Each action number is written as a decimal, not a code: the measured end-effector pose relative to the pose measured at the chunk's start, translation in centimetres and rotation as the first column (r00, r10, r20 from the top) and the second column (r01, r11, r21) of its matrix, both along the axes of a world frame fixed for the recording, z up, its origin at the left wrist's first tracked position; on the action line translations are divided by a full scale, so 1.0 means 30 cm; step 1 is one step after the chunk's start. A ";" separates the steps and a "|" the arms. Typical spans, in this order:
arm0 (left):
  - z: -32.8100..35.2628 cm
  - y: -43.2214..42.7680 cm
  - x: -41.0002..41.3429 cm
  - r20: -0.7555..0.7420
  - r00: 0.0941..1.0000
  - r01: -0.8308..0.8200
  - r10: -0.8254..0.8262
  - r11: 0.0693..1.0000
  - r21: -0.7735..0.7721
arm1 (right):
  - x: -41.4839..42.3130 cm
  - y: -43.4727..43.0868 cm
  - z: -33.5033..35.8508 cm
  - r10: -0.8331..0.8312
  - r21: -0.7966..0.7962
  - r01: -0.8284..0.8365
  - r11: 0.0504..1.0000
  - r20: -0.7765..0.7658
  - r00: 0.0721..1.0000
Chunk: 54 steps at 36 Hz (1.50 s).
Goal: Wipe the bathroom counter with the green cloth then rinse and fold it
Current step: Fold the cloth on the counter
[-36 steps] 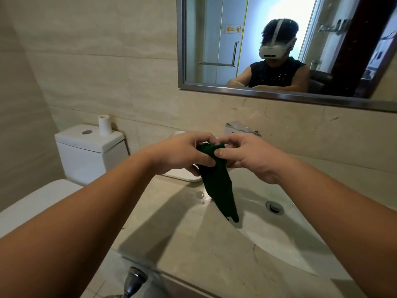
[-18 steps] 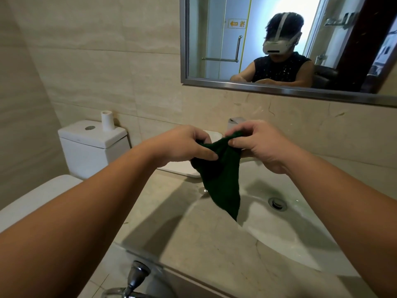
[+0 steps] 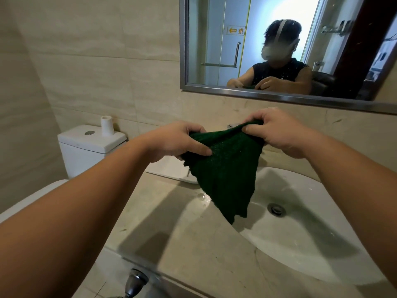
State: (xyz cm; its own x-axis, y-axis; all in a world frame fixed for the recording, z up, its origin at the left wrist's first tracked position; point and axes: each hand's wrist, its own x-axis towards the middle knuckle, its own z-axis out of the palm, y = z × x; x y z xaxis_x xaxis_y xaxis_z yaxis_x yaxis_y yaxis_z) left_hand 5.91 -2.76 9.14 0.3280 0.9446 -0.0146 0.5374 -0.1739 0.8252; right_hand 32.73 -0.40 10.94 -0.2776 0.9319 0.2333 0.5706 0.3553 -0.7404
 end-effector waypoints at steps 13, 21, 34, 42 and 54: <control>0.145 -0.055 -0.139 -0.190 0.963 -0.166 0.191 0.976 0.141 | -0.073 -0.027 0.084 -0.021 0.021 0.020 1.000 0.024 1.000; 0.160 -0.066 -0.225 -0.257 0.925 -0.235 0.279 0.954 0.188 | -0.098 -0.018 0.089 -0.061 -0.021 0.058 0.998 -0.170 0.984; 0.078 -0.078 -0.303 -0.371 0.765 -0.446 0.527 0.849 0.284 | -0.073 -0.008 0.044 -0.209 0.009 0.215 0.977 -0.202 0.957; 0.071 -0.064 -0.392 0.234 0.726 -0.687 0.646 0.694 0.214 | -0.064 0.005 0.029 -0.230 -0.023 0.232 0.973 -0.235 0.944; 0.085 -0.168 -0.404 0.444 0.849 -0.295 0.286 0.954 -0.052 | -0.089 -0.077 0.030 0.185 -0.277 -0.251 0.927 -0.244 0.952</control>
